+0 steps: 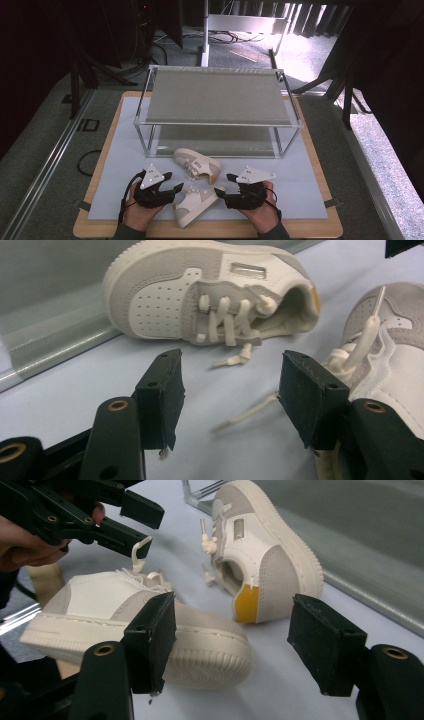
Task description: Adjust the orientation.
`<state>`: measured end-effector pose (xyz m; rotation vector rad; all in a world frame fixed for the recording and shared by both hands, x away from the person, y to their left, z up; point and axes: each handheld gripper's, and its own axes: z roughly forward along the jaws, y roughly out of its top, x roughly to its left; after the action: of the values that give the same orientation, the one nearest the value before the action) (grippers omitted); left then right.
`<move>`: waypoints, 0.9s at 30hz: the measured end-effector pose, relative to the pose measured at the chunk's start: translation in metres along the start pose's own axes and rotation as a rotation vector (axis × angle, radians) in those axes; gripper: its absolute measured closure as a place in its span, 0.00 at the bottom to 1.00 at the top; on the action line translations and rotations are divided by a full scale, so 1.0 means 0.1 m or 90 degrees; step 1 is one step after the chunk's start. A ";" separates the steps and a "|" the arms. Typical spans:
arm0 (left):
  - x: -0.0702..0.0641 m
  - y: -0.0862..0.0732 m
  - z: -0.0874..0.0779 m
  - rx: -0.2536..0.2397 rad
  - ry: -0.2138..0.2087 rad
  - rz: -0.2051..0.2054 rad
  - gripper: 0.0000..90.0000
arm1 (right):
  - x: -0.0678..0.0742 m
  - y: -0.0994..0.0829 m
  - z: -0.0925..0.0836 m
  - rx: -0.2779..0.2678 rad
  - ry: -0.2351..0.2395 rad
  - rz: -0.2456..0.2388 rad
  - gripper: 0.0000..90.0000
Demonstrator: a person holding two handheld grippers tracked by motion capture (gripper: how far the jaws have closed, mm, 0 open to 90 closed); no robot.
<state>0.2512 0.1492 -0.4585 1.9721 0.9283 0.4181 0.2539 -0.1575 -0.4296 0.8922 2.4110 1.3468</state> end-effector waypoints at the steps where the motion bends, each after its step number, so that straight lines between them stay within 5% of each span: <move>1: -0.01 0.00 0.00 -0.001 -0.009 0.002 0.47 | 0.00 -0.01 -0.01 0.001 0.003 0.002 0.39; 9: -0.13 0.00 -0.03 -0.003 -0.043 0.041 0.47 | -0.01 -0.10 -0.09 -0.007 0.023 0.009 0.39; 27: -0.21 -0.08 0.01 0.019 -0.131 0.060 0.47 | -0.04 -0.24 -0.19 -0.011 0.036 0.024 0.40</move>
<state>0.2349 0.1357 -0.4641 2.0481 0.7177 0.2500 0.2383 -0.1818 -0.4395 0.9116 2.4316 1.4231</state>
